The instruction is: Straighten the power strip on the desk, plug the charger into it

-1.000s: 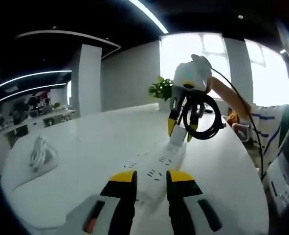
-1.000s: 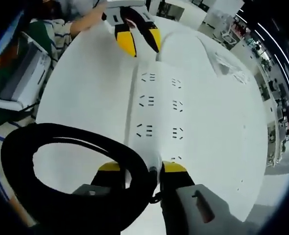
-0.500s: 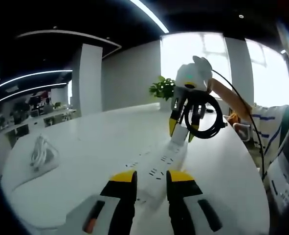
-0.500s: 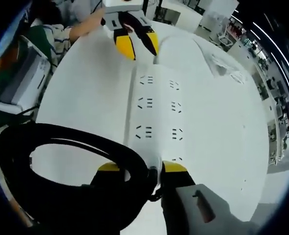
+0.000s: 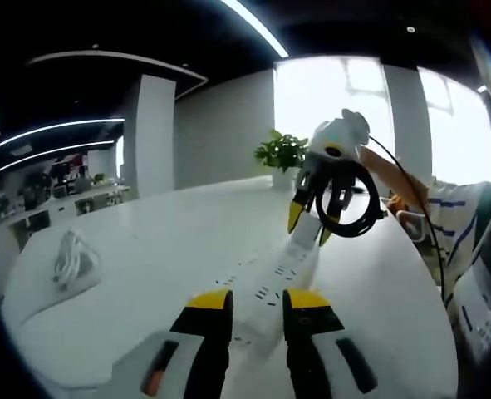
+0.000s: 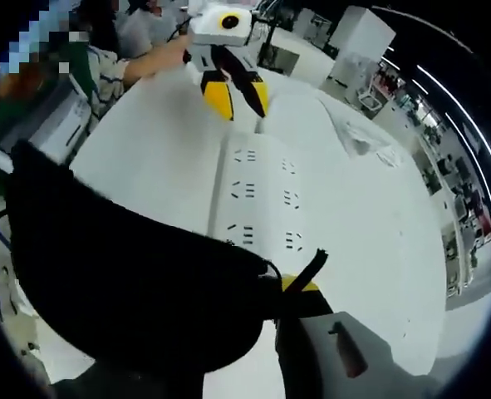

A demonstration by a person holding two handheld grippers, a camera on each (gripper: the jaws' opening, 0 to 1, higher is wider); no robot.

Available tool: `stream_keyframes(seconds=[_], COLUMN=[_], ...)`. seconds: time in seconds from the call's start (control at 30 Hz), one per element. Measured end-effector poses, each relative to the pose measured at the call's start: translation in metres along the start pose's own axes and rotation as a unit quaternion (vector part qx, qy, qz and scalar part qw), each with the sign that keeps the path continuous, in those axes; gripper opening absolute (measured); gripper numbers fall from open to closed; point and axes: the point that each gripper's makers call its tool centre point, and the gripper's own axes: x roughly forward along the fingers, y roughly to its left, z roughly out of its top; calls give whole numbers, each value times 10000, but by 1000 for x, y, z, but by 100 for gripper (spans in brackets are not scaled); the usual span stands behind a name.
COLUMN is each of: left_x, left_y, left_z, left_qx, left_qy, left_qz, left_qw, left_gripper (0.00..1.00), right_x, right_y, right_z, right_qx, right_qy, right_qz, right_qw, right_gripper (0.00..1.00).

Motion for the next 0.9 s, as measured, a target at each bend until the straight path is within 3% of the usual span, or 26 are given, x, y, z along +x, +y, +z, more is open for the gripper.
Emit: stream_keyframes(seconds=[0.27,0.53,0.73,0.9], left_x=[-1,-1,0,0], left_y=[0,-1,0,2], left_z=[1,1,0,-2], left_qx=[-4,1,-14,-25], left_qy=[-6,1,12,36], left_qz=[28,1,16,47], left_qw=[10000,10000,10000,10000], left_gripper=[23,23,23,23], right_x=[2,-1,-3,-7], right_y=[4,3,2,-3], right_z=[4,10,14,13], right_qx=[-156,18,421,661], right_qy=[-345,-1146,-1818,-2180], right_qz=[-326,-568,-732,-949], right_qw=[9988,9918,9797,9691], right_gripper=[28,28,28,31])
